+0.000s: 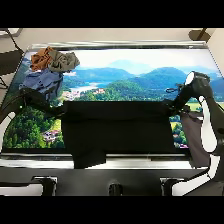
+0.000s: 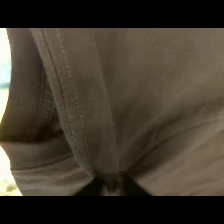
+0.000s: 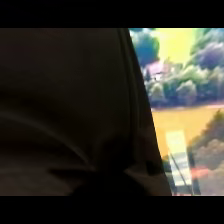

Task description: Fold the shirts.

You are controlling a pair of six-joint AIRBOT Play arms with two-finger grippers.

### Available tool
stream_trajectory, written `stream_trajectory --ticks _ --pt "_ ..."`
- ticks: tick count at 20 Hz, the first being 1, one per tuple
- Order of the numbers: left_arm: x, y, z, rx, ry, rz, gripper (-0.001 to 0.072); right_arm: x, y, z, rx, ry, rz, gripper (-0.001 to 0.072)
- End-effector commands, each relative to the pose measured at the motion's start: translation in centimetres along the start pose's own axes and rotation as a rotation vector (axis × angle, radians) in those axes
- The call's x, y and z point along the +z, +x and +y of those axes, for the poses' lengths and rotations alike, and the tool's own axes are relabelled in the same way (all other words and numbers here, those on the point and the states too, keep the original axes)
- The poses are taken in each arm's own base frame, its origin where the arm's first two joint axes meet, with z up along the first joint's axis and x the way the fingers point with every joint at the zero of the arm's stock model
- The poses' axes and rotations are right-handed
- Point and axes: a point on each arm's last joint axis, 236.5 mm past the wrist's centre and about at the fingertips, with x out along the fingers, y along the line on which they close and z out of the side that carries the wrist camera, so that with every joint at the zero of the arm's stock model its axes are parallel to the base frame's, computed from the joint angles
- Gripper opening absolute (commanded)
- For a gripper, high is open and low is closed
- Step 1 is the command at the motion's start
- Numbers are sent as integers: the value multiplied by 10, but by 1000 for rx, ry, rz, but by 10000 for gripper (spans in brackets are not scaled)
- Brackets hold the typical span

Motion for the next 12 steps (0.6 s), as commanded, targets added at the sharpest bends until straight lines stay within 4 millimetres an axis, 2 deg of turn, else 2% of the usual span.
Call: stream_trajectory --ticks 1,2,4,6,7,9,10,12 --pt "-15 -8 -3 -36 -28 74 539 -7 -3 -9 -37 -2 16 528" --pt "-19 -17 0 -44 -26 98 594 -8 -12 -16 -36 12 -1 529" --pt "-36 -37 12 -60 -64 152 593 -21 -27 -36 -7 64 22 528" --pt "-61 -46 22 -73 -111 184 593 -38 -38 -65 27 146 64 507" --pt "-81 -41 24 -76 -125 205 592 -45 -41 -77 47 185 65 501" --pt "-134 -18 23 -92 -164 259 590 -53 -43 -91 65 232 40 501" --pt "-159 -4 17 -120 -167 271 590 -56 -43 -94 68 245 23 501" --pt "-195 20 10 -158 -189 279 579 -59 -42 -91 74 242 11 500"
